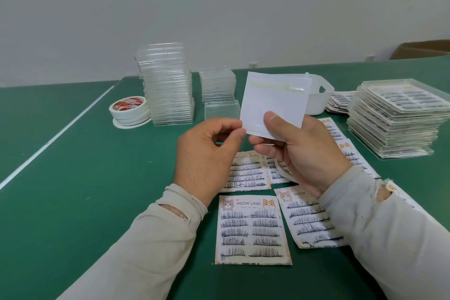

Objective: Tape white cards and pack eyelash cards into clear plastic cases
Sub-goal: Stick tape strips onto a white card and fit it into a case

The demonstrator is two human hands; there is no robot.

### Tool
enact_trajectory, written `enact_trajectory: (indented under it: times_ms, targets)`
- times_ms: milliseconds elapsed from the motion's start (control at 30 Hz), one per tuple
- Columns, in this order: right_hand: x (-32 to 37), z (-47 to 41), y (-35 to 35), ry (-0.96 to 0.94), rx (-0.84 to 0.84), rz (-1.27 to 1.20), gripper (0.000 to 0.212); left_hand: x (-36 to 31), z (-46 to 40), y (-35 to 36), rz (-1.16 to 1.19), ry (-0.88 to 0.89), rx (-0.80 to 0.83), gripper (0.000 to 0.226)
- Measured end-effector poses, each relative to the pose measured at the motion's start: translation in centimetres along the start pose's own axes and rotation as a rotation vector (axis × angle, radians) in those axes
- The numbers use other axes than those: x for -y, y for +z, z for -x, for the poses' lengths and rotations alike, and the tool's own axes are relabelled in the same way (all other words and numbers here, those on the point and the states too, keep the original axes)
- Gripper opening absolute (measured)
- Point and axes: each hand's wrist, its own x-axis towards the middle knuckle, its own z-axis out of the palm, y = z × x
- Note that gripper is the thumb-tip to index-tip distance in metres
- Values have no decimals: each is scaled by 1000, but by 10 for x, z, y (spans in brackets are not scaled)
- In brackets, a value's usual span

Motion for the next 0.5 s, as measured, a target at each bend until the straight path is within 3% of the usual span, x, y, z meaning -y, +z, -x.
enact_trajectory:
  times_ms: [300, 500]
  targets:
    - [1, 0, 2, 2, -9, -7, 15, -3, 1, 0, 9, -8, 5, 23]
    - [1, 2, 3, 7, -11, -34, 15, -5, 2, 1, 1, -24, 24, 12]
